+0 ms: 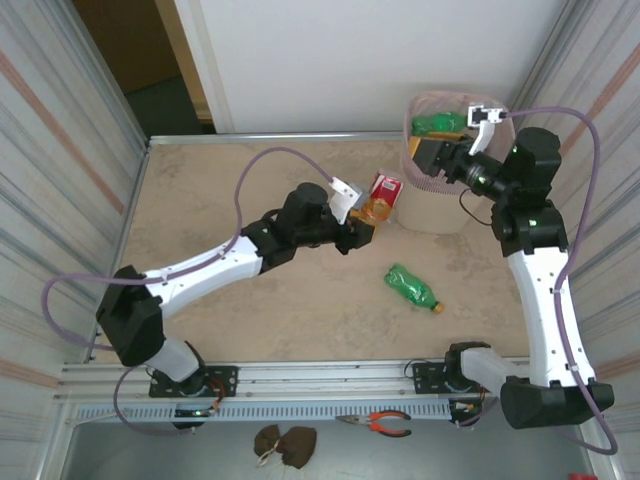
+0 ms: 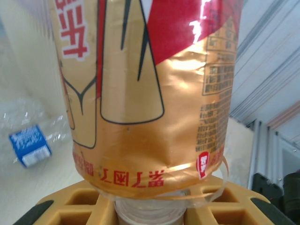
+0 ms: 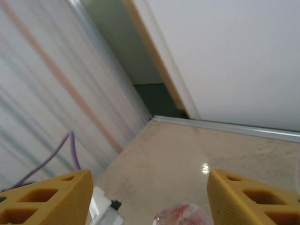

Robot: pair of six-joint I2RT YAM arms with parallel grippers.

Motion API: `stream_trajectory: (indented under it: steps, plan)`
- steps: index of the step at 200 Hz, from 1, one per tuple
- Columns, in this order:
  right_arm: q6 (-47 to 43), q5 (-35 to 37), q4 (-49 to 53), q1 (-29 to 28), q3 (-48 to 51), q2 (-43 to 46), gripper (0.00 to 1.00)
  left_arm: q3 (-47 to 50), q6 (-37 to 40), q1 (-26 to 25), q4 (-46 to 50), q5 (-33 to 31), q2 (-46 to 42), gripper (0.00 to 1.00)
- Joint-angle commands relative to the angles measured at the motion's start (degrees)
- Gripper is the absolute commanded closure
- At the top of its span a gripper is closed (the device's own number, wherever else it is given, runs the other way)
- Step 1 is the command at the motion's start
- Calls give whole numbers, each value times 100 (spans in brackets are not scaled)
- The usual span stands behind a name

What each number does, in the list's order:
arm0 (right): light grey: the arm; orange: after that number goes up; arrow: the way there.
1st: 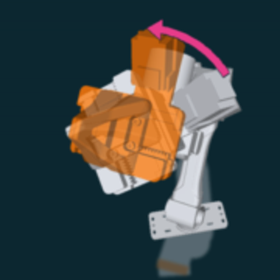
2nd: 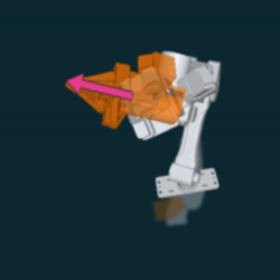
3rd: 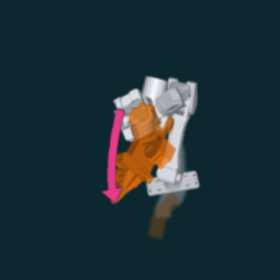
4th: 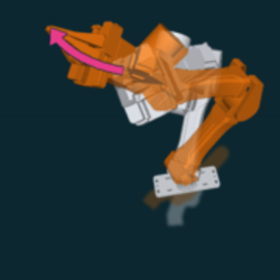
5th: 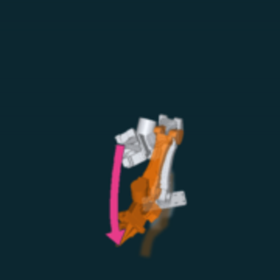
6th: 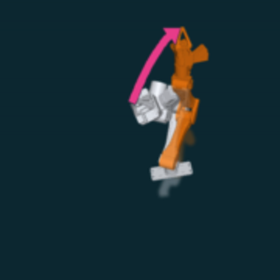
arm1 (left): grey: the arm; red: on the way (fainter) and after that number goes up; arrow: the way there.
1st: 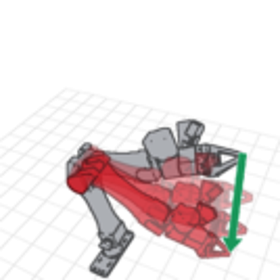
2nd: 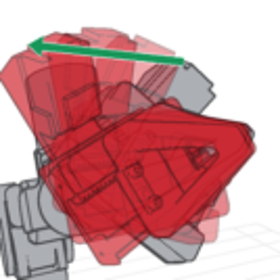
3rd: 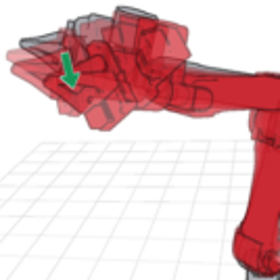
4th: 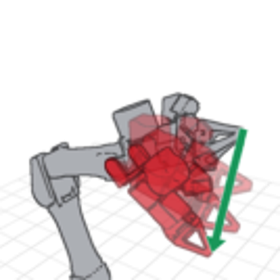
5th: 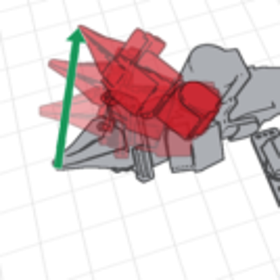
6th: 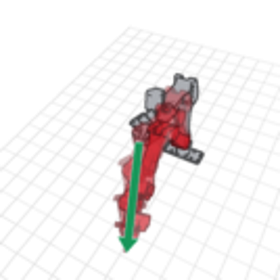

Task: Put the plastic bottles in the bin

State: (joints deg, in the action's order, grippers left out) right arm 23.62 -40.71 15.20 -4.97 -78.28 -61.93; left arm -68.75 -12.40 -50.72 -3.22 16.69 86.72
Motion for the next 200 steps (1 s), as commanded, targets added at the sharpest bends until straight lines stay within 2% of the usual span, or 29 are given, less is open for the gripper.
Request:
stream_trajectory:
  steps: [1,59,90,148,200]
  plan:
    - [-463,-352,-150,-245,88,198,30,-38,276,4,-435,429,-348,77]
    - [-529,-271,-48,-479,172,320,23,-78,480,3,-817,1130,-706,78]
    - [-464,-492,-66,-505,182,358,21,-90,480,7,-998,1400,-794,78]
    - [-247,-963,-355,-649,337,483,20,-165,414,-3,-1022,1394,-810,78]
    - [-366,-896,-220,-729,401,497,20,-165,336,-7,-1197,1497,-876,78]
